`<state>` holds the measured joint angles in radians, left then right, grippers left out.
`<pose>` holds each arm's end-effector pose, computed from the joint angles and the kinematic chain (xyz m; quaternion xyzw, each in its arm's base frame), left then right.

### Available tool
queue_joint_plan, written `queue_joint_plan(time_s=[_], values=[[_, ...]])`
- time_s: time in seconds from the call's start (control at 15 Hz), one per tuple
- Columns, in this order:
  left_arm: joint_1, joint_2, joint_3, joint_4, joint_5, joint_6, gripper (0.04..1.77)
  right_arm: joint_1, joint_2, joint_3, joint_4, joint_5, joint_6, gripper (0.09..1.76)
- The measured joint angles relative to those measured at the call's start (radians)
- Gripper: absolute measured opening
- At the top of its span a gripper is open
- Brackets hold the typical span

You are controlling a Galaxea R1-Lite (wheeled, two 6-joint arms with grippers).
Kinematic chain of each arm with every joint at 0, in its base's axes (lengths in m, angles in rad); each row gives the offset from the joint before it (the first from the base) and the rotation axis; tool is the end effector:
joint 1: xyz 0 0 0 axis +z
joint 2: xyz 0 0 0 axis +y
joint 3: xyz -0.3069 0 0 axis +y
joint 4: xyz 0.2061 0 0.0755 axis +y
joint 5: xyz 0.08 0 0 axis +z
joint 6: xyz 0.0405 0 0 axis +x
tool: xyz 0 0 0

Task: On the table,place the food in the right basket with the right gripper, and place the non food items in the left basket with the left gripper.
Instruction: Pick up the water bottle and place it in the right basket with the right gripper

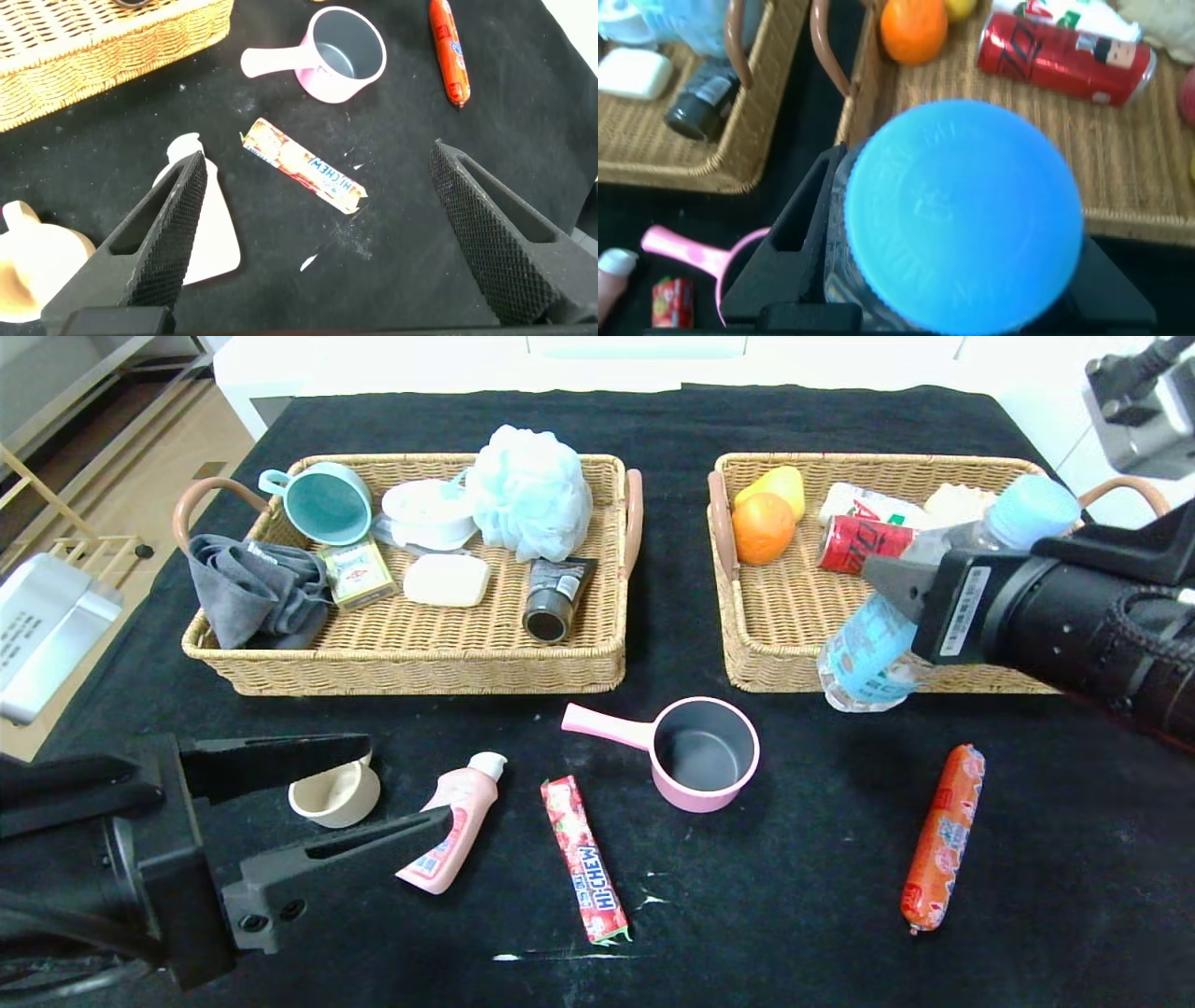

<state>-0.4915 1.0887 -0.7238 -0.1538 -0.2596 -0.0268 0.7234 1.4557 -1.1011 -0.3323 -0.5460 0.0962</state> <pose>0.1658 -0.1006 0.2439 -0.0002 0.1095 -0.3633 0.9252 0.2379 0.1820 0.3016 0.0413 0.0132 0.0880 0.9952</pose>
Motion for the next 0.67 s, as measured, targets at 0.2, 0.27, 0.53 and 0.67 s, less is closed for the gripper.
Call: queue_joint_plan(time_s=[0.2,0.27,0.53,0.67], values=[[-0.001,-0.003,0.000,0.000,0.000,0.000,1.72,-0.025,0.068,-0.161,0.058,0.033,-0.006,1.09],[-0.001,-0.004,-0.001,0.000,0.000,0.000,1.72,-0.038,0.097,-0.212,0.076,0.039,-0.007,1.09],[-0.001,-0.014,-0.003,0.000,0.000,0.000,1.72,-0.099,0.216,-0.357,0.100,0.071,-0.011,1.09],[-0.001,-0.019,-0.003,0.000,0.000,0.001,1.72,-0.123,0.266,-0.403,0.099,0.076,-0.019,1.09]])
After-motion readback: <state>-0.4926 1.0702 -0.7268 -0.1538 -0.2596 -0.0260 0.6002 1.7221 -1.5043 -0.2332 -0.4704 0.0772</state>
